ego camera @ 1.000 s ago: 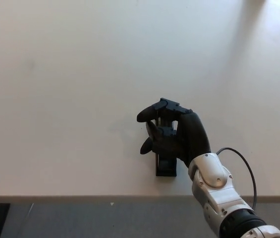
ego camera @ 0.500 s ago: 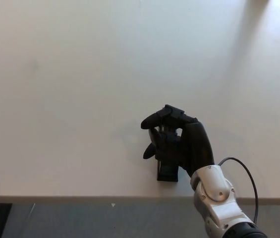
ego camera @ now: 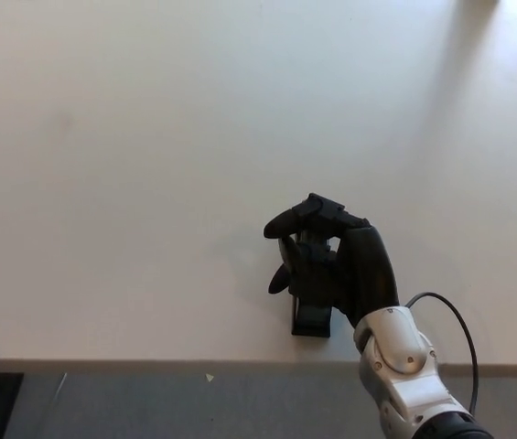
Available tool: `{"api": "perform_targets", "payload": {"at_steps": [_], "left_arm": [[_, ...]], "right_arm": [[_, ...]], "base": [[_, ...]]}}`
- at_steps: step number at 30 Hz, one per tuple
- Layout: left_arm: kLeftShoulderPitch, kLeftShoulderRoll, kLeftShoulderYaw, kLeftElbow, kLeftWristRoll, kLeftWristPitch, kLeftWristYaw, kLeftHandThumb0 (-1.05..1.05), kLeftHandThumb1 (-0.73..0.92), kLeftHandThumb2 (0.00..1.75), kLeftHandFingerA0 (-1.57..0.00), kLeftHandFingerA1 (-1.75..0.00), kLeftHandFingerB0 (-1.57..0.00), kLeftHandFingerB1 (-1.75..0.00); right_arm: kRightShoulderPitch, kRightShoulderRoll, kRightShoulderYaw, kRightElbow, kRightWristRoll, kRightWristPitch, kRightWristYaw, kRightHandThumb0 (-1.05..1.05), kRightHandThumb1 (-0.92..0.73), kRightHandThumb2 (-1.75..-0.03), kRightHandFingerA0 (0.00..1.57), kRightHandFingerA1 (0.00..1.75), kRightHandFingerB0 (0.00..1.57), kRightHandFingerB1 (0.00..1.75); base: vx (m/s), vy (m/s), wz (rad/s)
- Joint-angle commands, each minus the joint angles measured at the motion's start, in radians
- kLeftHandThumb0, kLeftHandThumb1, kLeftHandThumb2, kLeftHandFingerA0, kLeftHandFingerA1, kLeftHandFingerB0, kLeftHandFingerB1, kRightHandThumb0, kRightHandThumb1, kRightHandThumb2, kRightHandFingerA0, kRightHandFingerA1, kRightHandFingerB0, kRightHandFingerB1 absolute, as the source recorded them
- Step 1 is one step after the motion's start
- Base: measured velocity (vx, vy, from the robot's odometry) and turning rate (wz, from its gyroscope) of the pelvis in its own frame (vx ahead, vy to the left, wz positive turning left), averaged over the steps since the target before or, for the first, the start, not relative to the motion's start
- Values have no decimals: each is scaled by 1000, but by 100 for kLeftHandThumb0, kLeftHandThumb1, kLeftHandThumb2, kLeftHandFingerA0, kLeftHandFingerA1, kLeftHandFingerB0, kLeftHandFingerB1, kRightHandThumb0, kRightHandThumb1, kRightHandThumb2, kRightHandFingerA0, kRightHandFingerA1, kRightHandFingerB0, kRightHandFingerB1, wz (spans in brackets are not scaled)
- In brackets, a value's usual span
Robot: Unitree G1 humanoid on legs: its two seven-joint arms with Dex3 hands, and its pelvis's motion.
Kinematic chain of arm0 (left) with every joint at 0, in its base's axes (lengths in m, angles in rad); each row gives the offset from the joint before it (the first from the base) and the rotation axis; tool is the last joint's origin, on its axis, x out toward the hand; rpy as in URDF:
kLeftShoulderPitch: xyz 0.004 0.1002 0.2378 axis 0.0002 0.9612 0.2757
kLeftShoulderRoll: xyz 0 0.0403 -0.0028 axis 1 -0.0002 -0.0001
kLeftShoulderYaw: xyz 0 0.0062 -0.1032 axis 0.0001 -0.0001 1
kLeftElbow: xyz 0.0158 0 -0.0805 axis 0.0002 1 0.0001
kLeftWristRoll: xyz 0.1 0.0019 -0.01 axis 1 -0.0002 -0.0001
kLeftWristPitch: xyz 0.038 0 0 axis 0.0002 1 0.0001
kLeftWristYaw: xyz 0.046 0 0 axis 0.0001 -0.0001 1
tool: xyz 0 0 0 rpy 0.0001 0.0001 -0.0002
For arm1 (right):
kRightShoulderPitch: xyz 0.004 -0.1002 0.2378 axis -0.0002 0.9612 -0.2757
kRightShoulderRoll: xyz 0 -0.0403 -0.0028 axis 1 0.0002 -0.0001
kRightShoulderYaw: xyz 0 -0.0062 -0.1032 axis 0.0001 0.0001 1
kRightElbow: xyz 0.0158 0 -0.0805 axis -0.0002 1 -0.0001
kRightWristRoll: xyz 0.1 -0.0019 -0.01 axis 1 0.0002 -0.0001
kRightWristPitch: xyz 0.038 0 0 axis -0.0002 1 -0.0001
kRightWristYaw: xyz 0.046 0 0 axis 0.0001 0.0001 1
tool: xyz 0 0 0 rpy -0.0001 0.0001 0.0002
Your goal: The robot uses its right hand to press on the stapler that is in the middle of the desk
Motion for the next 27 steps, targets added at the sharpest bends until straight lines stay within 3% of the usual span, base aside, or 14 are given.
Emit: {"api": "perform_targets", "payload": {"at_steps": [1, 2, 4, 6, 8, 9, 11, 13, 17, 20, 23, 25, 26, 27], "left_arm": [[-122, 30, -8, -19, 11, -25, 0, -39, 92, 99, -2, -36, -2, -31], [-135, 28, -1, -30, -5, -6, -24, -33, 92, 94, -4, -35, -2, -29], [-159, 28, -1, -21, -2, 4, -12, -37, 92, 102, 0, -37, 0, -33], [-180, 25, 10, -12, -11, 15, -4, -39, 92, 97, -2, -33, -2, -30], [-199, 24, 20, -8, -20, 26, -2, -39, 92, 97, -1, -38, -4, -32], [-206, 26, 22, -8, -20, 28, -3, -39, 92, 97, -2, -34, -2, -29], [-213, 28, 24, -10, -18, 34, 0, -40, 92, 97, -3, -36, -2, -30], [-225, 26, 24, -21, -19, 41, -1, -38, 92, 99, -1, -36, -1, -31], [-247, 27, 26, -8, -16, 37, 4, -39, 92, 99, -1, -35, -1, -31], [-263, 26, 37, -3, -24, 54, 14, -36, 92, 91, -5, -31, -3, -29], [-259, 32, 37, -8, -15, 53, 16, -41, 92, 94, -4, -36, -4, -31], [-273, 37, 39, -4, -14, 56, 16, -39, 92, 95, -4, -37, -3, -32], [-276, 39, 40, -3, -16, 62, 13, -34, 92, 92, -5, -32, -3, -28], [-275, 40, 41, -4, -17, 63, 10, -39, 92, 97, -3, -37, -2, -31]], "right_arm": [[-175, -22, -99, -14, 77, 246, 48, -17, -65, -95, 124, 116, 88, 116], [-209, -32, -109, -34, 85, 256, 58, -18, -66, -93, 124, 115, 86, 117], [-254, -49, -119, -60, 85, 259, 72, -19, -67, -90, 123, 115, 83, 117], [-291, -66, -134, -92, 87, 256, 85, -22, -79, -68, 124, 116, 78, 112], [-326, -83, -150, -126, 86, 282, 83, -26, -80, -63, 126, 112, 78, 107], [-339, -92, -158, -148, 85, 285, 80, -21, -80, -64, 127, 112, 79, 115], [-353, -108, -172, -181, 90, 288, 95, -17, -75, -73, 127, 112, 82, 114], [-361, -144, -187, -228, 91, 287, 115, -14, -67, -88, 126, 115, 79, 121], [-362, -204, -233, -318, 135, 360, 163, -15, -77, -78, 118, 127, 79, 116], [-351, -292, -273, -365, 147, 373, 200, -13, -74, -83, 122, 121, 79, 112], [-313, -362, -311, -438, 168, 417, 222, -7, -72, -91, 124, 116, 75, 118], [-249, -446, -333, -585, 146, 491, 187, -3, -76, -91, 118, 136, 72, 124], [-225, -477, -355, -613, 165, 507, 203, 0, -76, -94, 118, 136, 74, 120], [-205, -511, -381, -619, 187, 525, 221, 0, -78, -91, 116, 139, 74, 117]], "base": [[0, 0, 0], [0, 0, 0], [0, 0, 0], [0, 0, 0], [0, 0, 0], [0, 0, 0], [0, 0, 0], [0, 0, 0], [0, 0, 0], [0, 0, 0], [0, 0, 0], [0, 0, 0], [0, 0, 0], [0, 0, 0]]}}
